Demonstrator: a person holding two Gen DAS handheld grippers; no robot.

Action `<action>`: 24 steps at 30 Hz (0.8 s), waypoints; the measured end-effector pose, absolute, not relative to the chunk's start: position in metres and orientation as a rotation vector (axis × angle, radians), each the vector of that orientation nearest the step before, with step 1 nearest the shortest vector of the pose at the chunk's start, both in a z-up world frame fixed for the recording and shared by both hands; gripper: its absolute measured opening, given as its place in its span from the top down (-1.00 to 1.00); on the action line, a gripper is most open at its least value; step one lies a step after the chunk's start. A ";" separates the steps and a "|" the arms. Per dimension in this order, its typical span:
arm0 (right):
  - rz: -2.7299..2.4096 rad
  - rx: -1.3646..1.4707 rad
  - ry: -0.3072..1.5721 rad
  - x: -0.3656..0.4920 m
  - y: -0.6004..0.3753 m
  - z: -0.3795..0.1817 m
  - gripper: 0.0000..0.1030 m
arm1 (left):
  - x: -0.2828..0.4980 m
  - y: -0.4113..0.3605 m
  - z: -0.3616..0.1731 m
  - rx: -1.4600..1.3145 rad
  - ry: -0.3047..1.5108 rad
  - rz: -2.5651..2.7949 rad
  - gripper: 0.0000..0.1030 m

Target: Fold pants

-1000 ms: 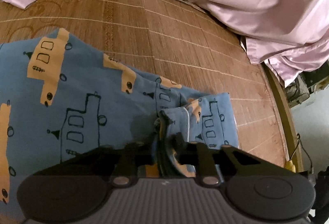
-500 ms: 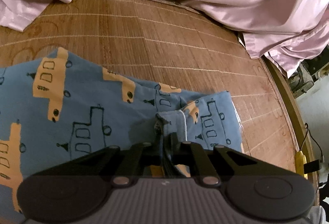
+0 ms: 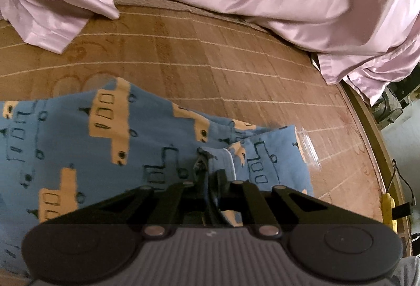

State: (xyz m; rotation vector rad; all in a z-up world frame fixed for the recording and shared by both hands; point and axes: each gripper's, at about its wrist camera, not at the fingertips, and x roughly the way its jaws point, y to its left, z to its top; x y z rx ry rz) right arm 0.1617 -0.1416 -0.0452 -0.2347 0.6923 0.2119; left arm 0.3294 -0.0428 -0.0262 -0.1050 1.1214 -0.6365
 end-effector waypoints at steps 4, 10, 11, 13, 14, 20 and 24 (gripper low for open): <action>0.239 -0.233 0.692 0.168 -0.131 -0.046 0.80 | 0.332 -0.031 -0.025 -0.098 1.117 -0.619 0.88; 0.283 -0.232 0.701 0.174 -0.118 -0.050 0.80 | 0.332 -0.016 -0.024 -0.074 1.111 -0.591 0.88; 0.290 -0.231 0.701 0.174 -0.115 -0.050 0.80 | 0.331 -0.013 -0.024 -0.078 1.112 -0.586 0.88; 0.301 -0.228 0.700 0.176 -0.112 -0.050 0.80 | 0.332 -0.008 -0.023 -0.085 1.113 -0.580 0.88; 0.305 -0.228 0.699 0.176 -0.111 -0.050 0.80 | 0.332 -0.005 -0.023 -0.088 1.113 -0.576 0.88; 0.327 -0.223 0.687 0.180 -0.100 -0.048 0.80 | 0.336 0.007 -0.017 -0.097 1.101 -0.559 0.88; 0.349 -0.227 0.686 0.187 -0.091 -0.048 0.80 | 0.341 0.015 -0.014 -0.091 1.090 -0.539 0.88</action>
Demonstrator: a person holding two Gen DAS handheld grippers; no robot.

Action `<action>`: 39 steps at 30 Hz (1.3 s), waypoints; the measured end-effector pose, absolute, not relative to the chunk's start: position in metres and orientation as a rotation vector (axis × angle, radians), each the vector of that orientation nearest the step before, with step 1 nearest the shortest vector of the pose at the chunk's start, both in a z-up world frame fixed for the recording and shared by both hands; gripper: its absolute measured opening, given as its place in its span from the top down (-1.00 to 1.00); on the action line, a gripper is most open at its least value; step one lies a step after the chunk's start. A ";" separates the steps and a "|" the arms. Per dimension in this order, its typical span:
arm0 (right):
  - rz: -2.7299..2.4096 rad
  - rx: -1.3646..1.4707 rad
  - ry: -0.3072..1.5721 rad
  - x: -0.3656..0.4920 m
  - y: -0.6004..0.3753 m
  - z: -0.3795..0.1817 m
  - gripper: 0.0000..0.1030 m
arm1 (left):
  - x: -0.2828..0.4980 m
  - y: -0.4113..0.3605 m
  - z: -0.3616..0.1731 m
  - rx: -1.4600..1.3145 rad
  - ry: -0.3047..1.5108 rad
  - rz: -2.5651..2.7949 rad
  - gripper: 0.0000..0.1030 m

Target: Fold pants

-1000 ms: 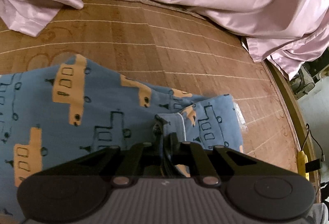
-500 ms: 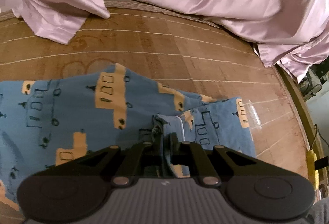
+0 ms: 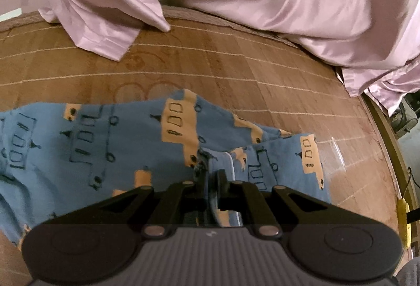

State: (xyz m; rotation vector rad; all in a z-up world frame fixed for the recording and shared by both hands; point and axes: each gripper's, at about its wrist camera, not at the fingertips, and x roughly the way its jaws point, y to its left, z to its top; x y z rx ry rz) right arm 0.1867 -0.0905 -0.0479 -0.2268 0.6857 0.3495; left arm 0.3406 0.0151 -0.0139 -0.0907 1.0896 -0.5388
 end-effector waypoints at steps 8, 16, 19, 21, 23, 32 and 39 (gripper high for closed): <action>0.411 -0.251 0.702 0.199 -0.073 -0.053 0.80 | 0.347 0.040 -0.018 -0.106 1.089 -0.499 0.88; 0.453 -0.272 0.735 0.204 -0.063 -0.061 0.80 | 0.346 0.048 -0.027 -0.075 1.099 -0.477 0.88; 0.473 -0.296 0.756 0.206 -0.061 -0.065 0.68 | 0.345 0.048 -0.031 -0.053 1.100 -0.465 0.79; 0.484 -0.301 0.752 0.202 -0.065 -0.063 0.57 | 0.342 0.048 -0.032 -0.023 1.087 -0.454 0.56; 0.487 -0.307 0.736 0.191 -0.079 -0.055 0.25 | 0.337 0.048 -0.030 0.016 1.059 -0.445 0.41; 0.228 -0.297 0.738 0.171 -0.218 -0.039 -0.58 | 0.292 0.054 -0.024 0.122 0.936 -0.462 -0.02; 0.182 -0.076 0.849 0.229 -0.270 -0.063 0.06 | 0.275 0.049 -0.034 0.182 0.886 -0.419 0.01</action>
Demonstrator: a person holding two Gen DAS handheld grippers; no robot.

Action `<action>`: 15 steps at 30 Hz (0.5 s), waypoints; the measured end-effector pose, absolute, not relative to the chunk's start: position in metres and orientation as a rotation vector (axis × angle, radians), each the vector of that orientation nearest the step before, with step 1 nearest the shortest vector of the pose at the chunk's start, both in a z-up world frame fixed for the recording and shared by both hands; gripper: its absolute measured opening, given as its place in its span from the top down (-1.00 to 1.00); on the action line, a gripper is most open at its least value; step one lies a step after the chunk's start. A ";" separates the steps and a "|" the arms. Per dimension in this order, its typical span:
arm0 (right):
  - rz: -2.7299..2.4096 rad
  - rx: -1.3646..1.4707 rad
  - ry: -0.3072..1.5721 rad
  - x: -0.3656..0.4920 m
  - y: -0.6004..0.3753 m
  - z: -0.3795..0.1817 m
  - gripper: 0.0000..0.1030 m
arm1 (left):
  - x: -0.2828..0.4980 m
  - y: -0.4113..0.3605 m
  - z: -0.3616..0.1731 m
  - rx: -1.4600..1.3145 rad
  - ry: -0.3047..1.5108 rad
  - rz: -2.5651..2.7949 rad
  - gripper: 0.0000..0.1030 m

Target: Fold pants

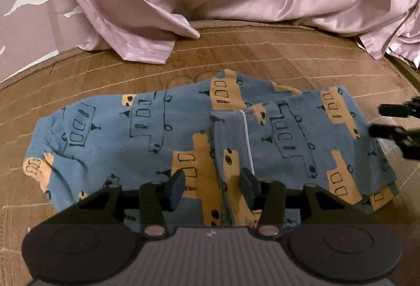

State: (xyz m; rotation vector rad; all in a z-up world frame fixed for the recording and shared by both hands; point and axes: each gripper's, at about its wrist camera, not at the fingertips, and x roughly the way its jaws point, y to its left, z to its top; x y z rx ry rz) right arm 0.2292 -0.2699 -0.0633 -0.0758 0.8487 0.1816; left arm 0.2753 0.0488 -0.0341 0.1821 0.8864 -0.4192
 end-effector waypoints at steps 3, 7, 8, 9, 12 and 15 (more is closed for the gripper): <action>0.208 -0.050 0.880 0.247 -0.268 -0.070 0.49 | 0.273 0.053 -0.037 0.167 0.879 -0.412 -0.01; 0.200 -0.042 0.901 0.250 -0.263 -0.077 0.91 | 0.271 0.058 -0.041 0.118 0.866 -0.401 -0.02; 0.199 -0.061 0.898 0.249 -0.262 -0.077 0.94 | 0.270 0.057 -0.042 0.119 0.858 -0.397 -0.01; 0.196 -0.075 0.900 0.248 -0.262 -0.076 0.95 | 0.268 0.055 -0.042 0.124 0.852 -0.396 0.00; 0.164 -0.118 0.908 0.253 -0.270 -0.074 0.96 | 0.268 0.045 -0.042 0.103 0.858 -0.405 0.01; 0.129 -0.207 0.890 0.264 -0.285 -0.070 0.96 | 0.263 0.025 -0.041 0.022 0.874 -0.397 0.01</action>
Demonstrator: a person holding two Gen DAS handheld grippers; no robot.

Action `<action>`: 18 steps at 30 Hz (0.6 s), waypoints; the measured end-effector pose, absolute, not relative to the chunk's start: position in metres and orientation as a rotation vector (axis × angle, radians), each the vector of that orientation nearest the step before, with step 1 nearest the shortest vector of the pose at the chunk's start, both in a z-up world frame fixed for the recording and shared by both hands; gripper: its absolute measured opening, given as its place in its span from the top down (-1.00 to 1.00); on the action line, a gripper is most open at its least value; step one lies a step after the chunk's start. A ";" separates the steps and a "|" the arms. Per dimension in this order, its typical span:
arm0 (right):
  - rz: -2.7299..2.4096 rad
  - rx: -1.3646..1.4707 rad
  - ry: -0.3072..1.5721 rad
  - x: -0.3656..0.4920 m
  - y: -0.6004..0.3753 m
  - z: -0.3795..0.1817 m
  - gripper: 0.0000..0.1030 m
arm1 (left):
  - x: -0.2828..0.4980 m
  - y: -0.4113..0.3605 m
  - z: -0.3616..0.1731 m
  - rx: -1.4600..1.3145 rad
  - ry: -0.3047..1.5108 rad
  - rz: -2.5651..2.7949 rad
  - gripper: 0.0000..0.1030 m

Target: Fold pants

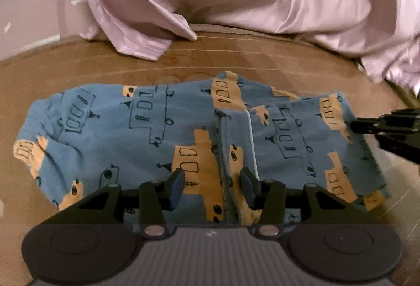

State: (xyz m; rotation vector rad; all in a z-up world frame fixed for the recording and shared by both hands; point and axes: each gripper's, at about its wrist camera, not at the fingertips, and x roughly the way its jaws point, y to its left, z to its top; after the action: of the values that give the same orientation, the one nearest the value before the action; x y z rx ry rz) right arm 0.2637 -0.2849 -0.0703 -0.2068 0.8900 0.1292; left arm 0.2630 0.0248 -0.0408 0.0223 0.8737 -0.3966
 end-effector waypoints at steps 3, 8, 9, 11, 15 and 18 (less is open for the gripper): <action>0.115 -0.333 0.887 0.275 -0.298 -0.073 0.84 | 0.255 -0.002 -0.041 -0.019 0.874 -0.378 0.00; 0.063 -0.436 0.788 0.255 -0.289 -0.056 0.35 | 0.253 0.003 -0.038 -0.090 0.874 -0.362 0.00; 0.064 -0.412 0.758 0.248 -0.282 -0.049 0.23 | 0.250 0.014 -0.035 -0.133 0.871 -0.349 0.00; 0.119 -0.356 0.717 0.234 -0.262 -0.038 0.07 | 0.244 0.041 -0.030 -0.183 0.843 -0.287 -0.03; 0.259 -0.293 0.682 0.220 -0.210 -0.038 -0.04 | 0.217 0.089 -0.024 -0.176 0.676 0.056 -0.62; 0.307 -0.283 0.684 0.219 -0.179 -0.048 -0.04 | 0.215 0.126 -0.035 -0.302 0.646 0.183 -0.57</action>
State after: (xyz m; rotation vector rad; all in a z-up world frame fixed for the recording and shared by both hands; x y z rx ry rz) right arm 0.2190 -0.1792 -0.0475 -0.2833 0.6845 0.3069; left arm 0.2149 0.1263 -0.0347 -0.3019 0.6463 0.1826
